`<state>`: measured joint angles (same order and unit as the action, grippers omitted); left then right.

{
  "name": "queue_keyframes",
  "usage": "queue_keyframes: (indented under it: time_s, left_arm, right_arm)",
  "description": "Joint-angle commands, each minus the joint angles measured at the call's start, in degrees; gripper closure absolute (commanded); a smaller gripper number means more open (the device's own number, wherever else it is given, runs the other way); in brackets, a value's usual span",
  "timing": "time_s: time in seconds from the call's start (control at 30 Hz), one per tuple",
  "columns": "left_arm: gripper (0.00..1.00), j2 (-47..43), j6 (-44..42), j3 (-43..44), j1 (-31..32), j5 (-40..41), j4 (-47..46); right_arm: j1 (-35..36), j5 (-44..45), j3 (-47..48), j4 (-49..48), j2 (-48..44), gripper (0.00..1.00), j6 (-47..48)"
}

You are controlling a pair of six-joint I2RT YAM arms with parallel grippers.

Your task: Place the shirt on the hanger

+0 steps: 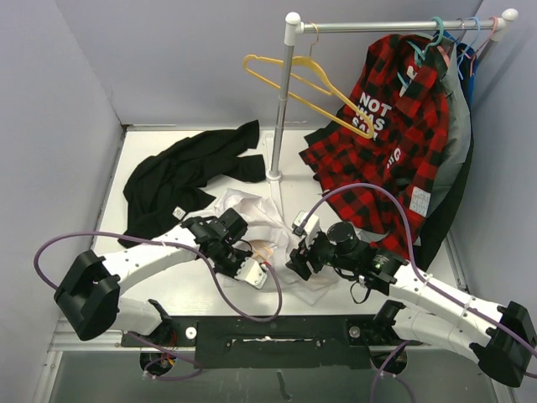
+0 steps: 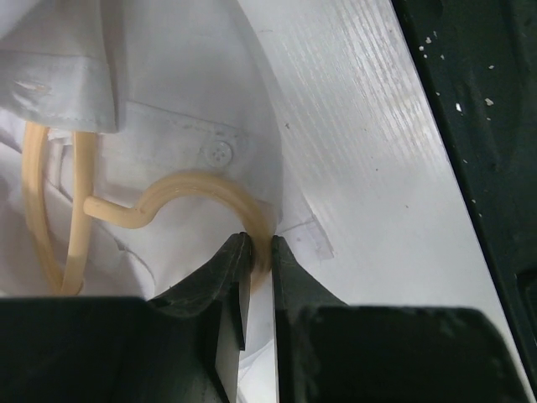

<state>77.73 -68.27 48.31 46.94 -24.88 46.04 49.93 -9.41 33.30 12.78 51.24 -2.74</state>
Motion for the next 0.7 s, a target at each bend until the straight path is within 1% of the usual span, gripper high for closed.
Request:
queue_keyframes:
  time_s: [0.0,0.1,0.23,0.27,0.4,0.47,0.5,0.6,0.67]
  left_arm:
    - [1.00,0.12,-4.58,9.99,0.36,-1.86,13.27]
    - [1.00,0.22,-6.95,17.91,0.39,-3.69,22.45]
    - [1.00,0.04,-7.13,23.18,0.41,-5.45,28.07]
    - [1.00,0.05,-6.95,23.56,0.42,-5.64,28.50]
    - [1.00,-0.19,-7.00,22.94,0.40,-4.57,27.86]
    - [1.00,-0.21,-7.14,22.78,0.37,-3.70,26.83]
    - [1.00,-0.17,-7.27,23.02,0.35,-3.39,26.65]
    - [1.00,0.41,-7.53,24.44,0.38,-2.57,26.26]
    - [1.00,0.88,-7.54,25.69,0.42,-1.53,25.35]
  right_arm:
    - [0.08,0.68,0.37,-3.22,-0.91,0.34,0.85]
    - [0.10,0.27,0.89,-2.46,0.49,0.31,1.62]
    - [0.10,-1.00,2.03,-0.84,2.84,0.29,3.18]
    - [0.08,-1.31,2.43,-0.22,3.42,0.28,3.46]
    - [0.09,-1.11,3.70,1.66,4.65,0.14,4.22]
    - [0.10,-0.64,4.10,2.73,4.38,0.10,4.97]
    - [-0.03,-0.05,4.39,3.77,4.27,0.05,5.66]
    - [0.00,1.11,6.16,7.23,4.82,0.01,7.53]
    - [-0.05,0.50,7.58,9.45,5.49,0.02,8.35]
